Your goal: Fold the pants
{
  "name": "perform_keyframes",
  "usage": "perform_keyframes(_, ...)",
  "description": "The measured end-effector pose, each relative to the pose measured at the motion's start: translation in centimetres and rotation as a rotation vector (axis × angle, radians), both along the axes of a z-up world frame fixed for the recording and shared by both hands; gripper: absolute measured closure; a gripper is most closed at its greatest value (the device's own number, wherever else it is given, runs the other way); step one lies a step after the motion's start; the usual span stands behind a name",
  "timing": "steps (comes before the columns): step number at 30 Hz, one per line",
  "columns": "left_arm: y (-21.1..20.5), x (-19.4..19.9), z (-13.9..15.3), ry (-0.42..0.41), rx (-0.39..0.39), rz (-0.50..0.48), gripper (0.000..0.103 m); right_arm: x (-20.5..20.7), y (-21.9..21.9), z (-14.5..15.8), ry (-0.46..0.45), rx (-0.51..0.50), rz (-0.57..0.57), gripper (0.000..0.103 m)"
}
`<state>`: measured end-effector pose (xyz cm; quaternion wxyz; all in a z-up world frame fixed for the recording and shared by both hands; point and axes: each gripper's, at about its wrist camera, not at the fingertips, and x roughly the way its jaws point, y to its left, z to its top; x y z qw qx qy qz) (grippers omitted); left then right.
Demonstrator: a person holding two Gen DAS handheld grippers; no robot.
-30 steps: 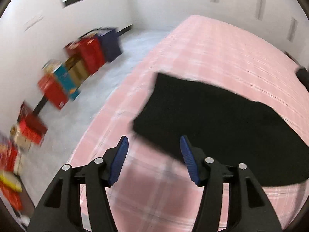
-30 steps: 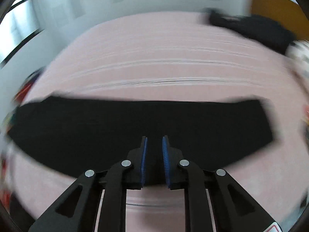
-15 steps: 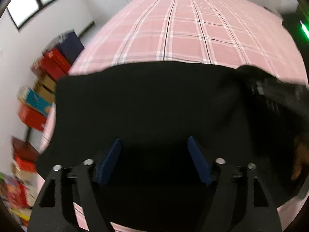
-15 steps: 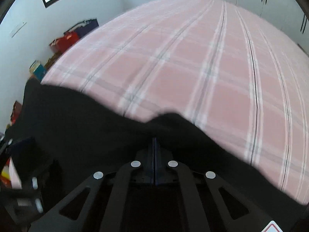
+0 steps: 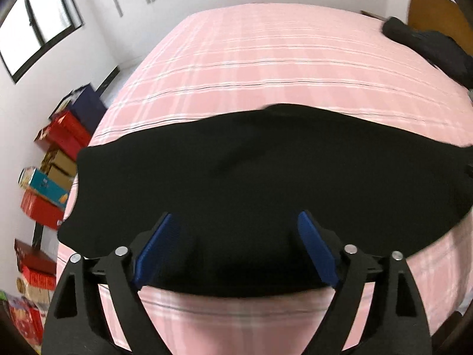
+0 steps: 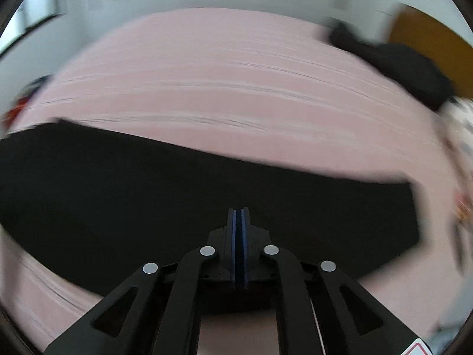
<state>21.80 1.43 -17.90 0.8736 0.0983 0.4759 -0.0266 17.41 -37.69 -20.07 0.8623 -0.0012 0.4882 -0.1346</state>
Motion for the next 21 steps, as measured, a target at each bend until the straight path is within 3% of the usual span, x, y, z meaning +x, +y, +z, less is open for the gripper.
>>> perform_keyframes(4, -5.9, -2.3, 0.2, 0.004, -0.018, -0.062, 0.017, -6.1, -12.5, 0.7, 0.01, -0.036, -0.235, 0.089)
perform_keyframes(7, -10.8, -3.3, 0.1, 0.028, -0.035, -0.111, 0.016, -6.7, -18.2, 0.7, -0.025, 0.02, -0.312, 0.074)
perform_keyframes(8, -12.4, -3.7, 0.0, 0.034, -0.035, -0.129, 0.016, -6.3, -19.2, 0.5, -0.03, 0.036, -0.31, 0.065)
perform_keyframes(13, -17.9, -4.0, -1.0, 0.053, -0.005, -0.216, 0.016, -3.3, -21.7, -2.3, -0.006, 0.161, -0.216, 0.053)
perform_keyframes(15, -19.3, -4.1, -1.4, 0.054, 0.008, -0.242, 0.016, -2.0, -21.6, -3.6, 0.032, 0.17, -0.182, 0.056)
perform_keyframes(16, -20.4, -4.2, -1.6, 0.055, 0.017, -0.254, 0.016, -1.7, -21.5, -3.9, 0.031, 0.159, -0.169, 0.067)
perform_keyframes(17, -21.2, -4.3, -1.8, 0.057, 0.023, -0.262, 0.016, -1.7, -21.3, -3.7, 0.019, 0.134, -0.155, 0.099)
perform_keyframes(21, -22.2, -4.1, -2.3, 0.054, 0.039, -0.281, 0.016, -2.6, -21.1, -0.9, -0.098, 0.043, -0.167, 0.097)
